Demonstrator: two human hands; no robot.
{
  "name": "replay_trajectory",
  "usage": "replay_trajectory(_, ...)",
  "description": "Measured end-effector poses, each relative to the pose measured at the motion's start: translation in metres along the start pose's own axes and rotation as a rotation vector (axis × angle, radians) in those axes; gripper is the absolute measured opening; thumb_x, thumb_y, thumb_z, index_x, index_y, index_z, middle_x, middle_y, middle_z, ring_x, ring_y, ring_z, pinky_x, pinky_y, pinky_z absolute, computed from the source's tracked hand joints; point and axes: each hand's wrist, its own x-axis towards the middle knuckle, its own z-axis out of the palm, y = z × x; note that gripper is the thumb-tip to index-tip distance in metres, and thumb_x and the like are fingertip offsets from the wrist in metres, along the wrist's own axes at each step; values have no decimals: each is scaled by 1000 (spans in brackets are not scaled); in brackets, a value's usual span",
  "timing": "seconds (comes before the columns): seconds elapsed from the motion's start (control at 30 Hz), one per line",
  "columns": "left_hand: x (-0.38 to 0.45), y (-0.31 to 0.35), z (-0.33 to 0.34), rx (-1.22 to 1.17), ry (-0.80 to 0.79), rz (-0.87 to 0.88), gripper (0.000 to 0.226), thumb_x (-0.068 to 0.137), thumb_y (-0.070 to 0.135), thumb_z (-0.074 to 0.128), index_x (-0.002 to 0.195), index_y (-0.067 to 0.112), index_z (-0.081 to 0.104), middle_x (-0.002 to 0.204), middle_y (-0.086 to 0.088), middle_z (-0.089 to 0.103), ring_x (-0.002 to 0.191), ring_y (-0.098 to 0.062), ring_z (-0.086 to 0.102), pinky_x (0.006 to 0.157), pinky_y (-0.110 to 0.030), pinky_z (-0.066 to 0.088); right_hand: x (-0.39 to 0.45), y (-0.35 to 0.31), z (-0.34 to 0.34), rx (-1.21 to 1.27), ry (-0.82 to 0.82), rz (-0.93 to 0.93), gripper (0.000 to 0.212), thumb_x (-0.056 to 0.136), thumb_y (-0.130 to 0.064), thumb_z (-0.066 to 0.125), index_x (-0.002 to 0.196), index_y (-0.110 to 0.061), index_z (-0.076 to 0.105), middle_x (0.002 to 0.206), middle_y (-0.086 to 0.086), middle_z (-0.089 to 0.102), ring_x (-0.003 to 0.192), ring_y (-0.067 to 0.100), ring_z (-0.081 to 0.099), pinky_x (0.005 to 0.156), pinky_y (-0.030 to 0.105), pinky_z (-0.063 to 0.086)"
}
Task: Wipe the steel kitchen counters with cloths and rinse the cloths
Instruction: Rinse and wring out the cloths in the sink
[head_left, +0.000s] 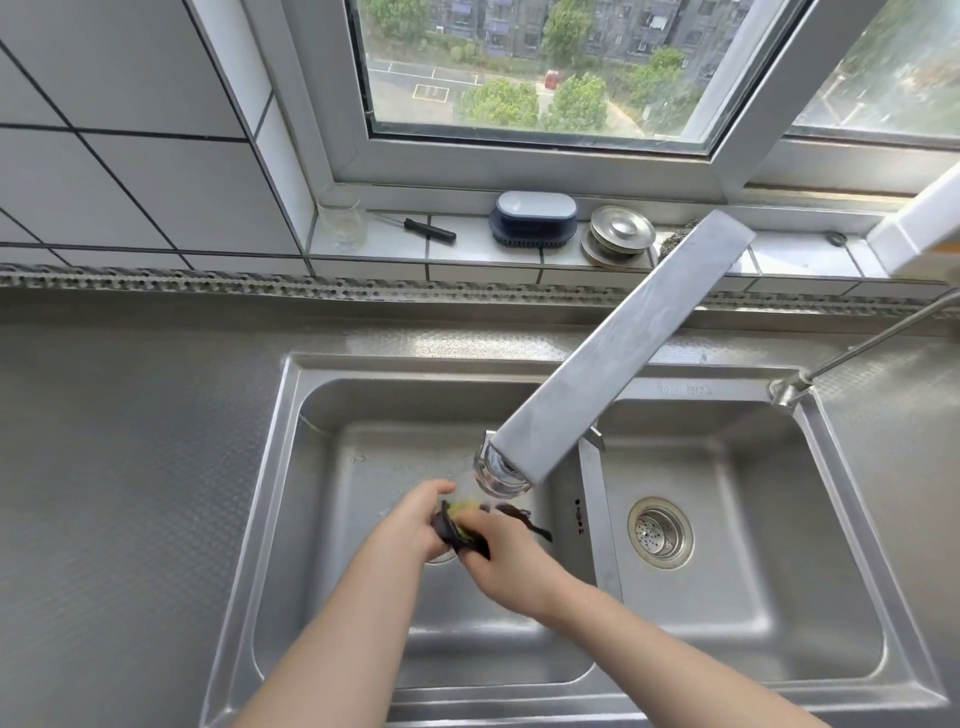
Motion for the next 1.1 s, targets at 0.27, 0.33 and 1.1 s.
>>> replay_trajectory(0.27,1,-11,-9,-43,-14,-124,14,88,16,64,81,5,60,58,-15,68,43,-28,65,54,-39,56,-12,-14,-30,220,-54,22,24,78,1,50,80,-19,62,70,-11,53,66,6,44,63,24,36)
replay_trajectory(0.33,-1,-8,-8,45,-140,-67,12,85,10,64,91,0,65,73,-17,72,58,-27,71,53,-34,58,-4,-10,-38,237,24,88,26,73,-2,50,73,-25,63,63,-12,51,62,8,42,60,31,36)
replay_trajectory(1.1,-49,3,-10,577,-408,112,25,74,4,66,98,3,61,75,-8,69,56,-17,58,52,-26,50,12,15,-114,-248,-24,151,59,80,-3,64,136,-11,47,133,9,52,127,23,49,110,31,37)
